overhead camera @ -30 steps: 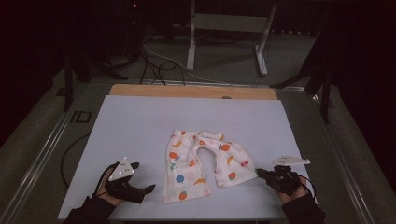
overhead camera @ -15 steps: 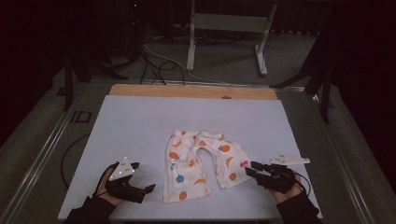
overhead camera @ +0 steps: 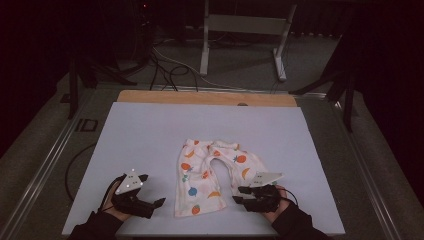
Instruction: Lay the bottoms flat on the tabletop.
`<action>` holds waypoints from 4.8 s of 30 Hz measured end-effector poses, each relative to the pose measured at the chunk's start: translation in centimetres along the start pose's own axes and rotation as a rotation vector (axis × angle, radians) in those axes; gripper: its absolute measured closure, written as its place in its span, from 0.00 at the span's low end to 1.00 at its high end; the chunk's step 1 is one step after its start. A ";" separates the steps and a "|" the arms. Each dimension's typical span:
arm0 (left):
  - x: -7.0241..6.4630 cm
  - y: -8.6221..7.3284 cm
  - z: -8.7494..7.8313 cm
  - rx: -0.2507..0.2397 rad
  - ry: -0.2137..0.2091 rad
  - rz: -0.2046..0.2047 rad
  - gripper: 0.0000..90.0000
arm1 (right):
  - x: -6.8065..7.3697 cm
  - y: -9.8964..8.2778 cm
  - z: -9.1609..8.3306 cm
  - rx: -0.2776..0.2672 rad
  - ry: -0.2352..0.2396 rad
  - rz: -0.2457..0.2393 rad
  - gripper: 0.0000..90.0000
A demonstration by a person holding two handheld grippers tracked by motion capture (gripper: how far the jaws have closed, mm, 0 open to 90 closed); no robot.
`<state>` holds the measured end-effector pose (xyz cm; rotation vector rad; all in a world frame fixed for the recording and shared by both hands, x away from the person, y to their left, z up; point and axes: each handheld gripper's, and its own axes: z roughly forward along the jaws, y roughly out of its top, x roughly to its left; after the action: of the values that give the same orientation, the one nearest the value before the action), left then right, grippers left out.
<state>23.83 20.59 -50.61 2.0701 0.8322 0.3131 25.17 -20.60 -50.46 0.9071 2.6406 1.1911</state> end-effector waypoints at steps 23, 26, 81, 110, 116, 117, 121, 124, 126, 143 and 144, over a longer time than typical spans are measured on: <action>-0.1 2.0 0.3 -0.073 -0.031 0.034 0.00 | 1.9 1.9 -1.3 -0.041 0.176 -0.025 0.60; 0.3 3.1 0.7 -0.084 -0.012 0.057 0.00 | 0.3 3.0 -2.6 -0.116 0.126 0.012 0.53; 7.8 10.0 15.2 0.133 0.043 -0.142 0.89 | -13.6 8.1 4.5 -0.006 -0.256 0.252 0.69; 10.1 13.1 15.9 0.085 0.120 -0.049 1.00 | -16.3 11.1 7.5 -0.017 -0.345 0.231 0.95; 10.2 14.2 17.0 0.084 0.161 -0.032 1.00 | -17.2 11.9 7.9 -0.019 -0.391 0.250 0.95; 10.3 14.2 17.1 0.087 0.166 -0.035 0.99 | -17.4 12.0 7.8 -0.026 -0.396 0.253 0.95; 10.6 14.2 17.4 0.111 0.198 -0.045 0.82 | -18.1 12.0 7.8 -0.037 -0.367 0.297 0.59; 10.7 14.3 17.3 0.137 0.195 -0.072 0.44 | -18.2 12.0 7.5 -0.041 -0.341 0.313 0.37; 10.7 14.4 17.0 0.137 0.183 -0.102 0.28 | -18.1 12.1 7.1 -0.043 -0.331 0.290 0.29; 8.0 14.3 12.2 0.068 0.001 -0.032 0.00 | -13.7 11.3 4.4 -0.080 -0.191 0.158 0.12; 7.9 14.2 11.9 0.063 -0.003 -0.029 0.00 | -13.3 11.1 4.2 -0.085 -0.177 0.151 0.12</action>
<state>41.93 12.52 -47.04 2.1144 0.8802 0.2709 42.66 -19.66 -47.33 1.1553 2.4012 1.1840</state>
